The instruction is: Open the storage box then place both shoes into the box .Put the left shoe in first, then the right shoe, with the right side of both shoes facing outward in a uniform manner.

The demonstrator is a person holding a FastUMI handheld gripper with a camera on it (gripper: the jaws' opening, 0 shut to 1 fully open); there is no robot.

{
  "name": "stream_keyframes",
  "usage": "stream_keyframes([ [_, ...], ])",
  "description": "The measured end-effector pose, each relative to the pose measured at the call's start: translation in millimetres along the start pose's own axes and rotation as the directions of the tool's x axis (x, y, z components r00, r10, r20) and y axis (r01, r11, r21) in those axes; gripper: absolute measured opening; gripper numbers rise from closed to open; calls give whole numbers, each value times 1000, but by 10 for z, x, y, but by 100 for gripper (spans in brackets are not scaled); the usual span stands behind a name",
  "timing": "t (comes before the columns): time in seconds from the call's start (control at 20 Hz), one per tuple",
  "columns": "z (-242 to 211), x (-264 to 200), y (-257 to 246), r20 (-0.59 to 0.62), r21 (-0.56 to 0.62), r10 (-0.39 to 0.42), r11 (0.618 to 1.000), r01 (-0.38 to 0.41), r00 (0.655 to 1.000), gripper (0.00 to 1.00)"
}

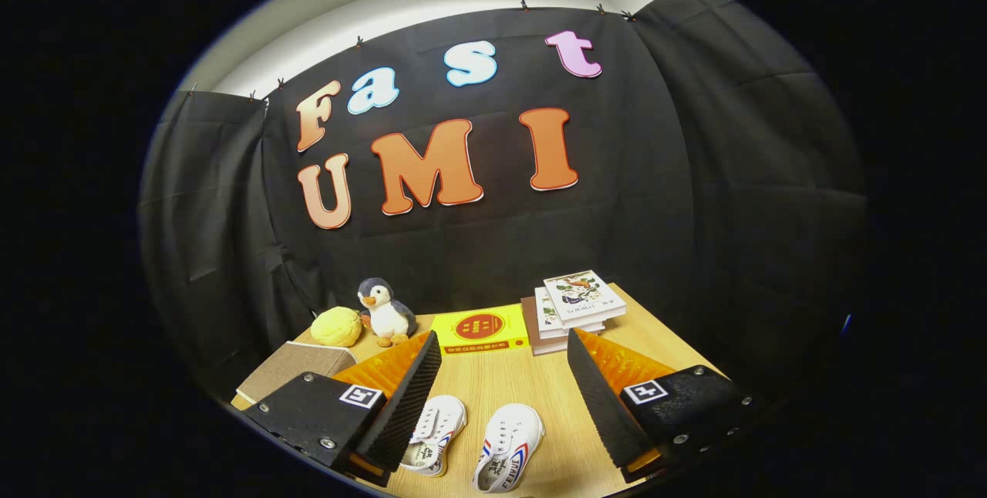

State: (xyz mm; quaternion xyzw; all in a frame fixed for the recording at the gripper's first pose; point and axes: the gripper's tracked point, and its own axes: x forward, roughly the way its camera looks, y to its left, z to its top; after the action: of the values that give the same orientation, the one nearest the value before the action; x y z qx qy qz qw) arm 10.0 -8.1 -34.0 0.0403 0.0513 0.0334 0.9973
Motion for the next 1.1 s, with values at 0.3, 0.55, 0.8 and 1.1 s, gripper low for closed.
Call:
stream_keyframes([
  [0.3,-291,83,235,-80,88,125,989,-118,989,98],
  [0.55,-605,197,443,-158,204,221,961,-188,962,98],
  [0.8,-1078,349,665,-241,327,338,911,-251,910,98],
  [1.1,-1590,443,1060,-332,546,500,793,-270,800,98],
])
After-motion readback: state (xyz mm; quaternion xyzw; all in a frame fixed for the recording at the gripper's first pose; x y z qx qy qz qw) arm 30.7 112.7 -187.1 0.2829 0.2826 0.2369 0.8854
